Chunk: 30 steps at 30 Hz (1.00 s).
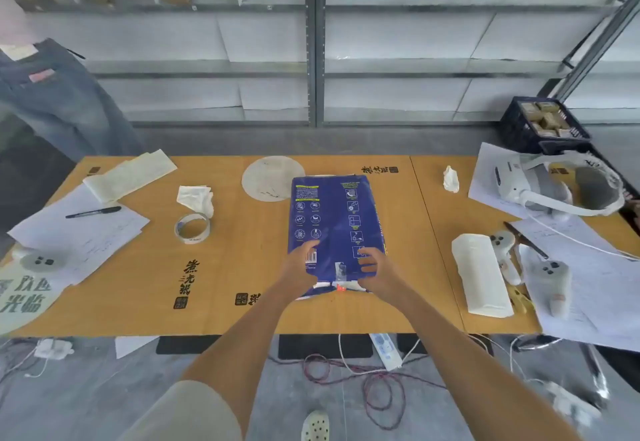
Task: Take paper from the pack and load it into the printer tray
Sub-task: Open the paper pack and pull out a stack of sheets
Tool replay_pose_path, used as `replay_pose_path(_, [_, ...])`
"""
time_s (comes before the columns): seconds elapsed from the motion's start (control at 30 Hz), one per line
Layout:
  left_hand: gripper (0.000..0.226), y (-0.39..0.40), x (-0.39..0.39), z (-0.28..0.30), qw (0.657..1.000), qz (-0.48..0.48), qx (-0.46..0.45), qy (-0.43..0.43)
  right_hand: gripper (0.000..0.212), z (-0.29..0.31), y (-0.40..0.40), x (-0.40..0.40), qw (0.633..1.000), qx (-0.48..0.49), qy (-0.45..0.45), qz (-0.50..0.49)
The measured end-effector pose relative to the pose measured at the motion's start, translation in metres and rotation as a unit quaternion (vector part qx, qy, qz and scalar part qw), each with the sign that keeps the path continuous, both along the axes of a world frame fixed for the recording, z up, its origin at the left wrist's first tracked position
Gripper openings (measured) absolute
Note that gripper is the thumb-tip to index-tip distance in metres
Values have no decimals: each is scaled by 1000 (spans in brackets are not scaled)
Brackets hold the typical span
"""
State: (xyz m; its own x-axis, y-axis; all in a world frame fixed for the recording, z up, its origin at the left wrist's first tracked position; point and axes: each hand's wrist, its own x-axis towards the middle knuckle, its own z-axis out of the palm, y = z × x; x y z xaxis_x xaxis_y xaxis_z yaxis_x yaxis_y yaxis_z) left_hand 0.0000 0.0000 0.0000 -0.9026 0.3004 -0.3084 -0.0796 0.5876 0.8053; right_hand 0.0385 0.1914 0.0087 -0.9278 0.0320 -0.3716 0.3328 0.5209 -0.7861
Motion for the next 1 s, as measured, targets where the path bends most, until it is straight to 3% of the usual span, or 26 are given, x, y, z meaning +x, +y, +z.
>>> replay_pose_path(0.2, [66, -5, -13, -30, 992, -40, -115, 20, 45, -27, -12, -24, 998, 56, -25, -6])
replay_pose_path(0.33, [62, -6, -13, -48, 971, -95, -209, 64, 32, -44, -19, -38, 990, 136, -4, 42])
replay_pose_path(0.5, [61, -4, 0, -57, 957, -102, -243, 117, 16, -59, -25, -50, 962, 251, 21, 104])
replay_pose_path(0.77, [63, -1, -2, -51, 957, -92, -256, 101, 11, -60, -23, -68, 950, 291, 7, 114])
replay_pose_path(1.0, [63, 3, -2, -49, 953, -87, -276, 91, 10, -62, -11, -52, 956, 232, 31, 176])
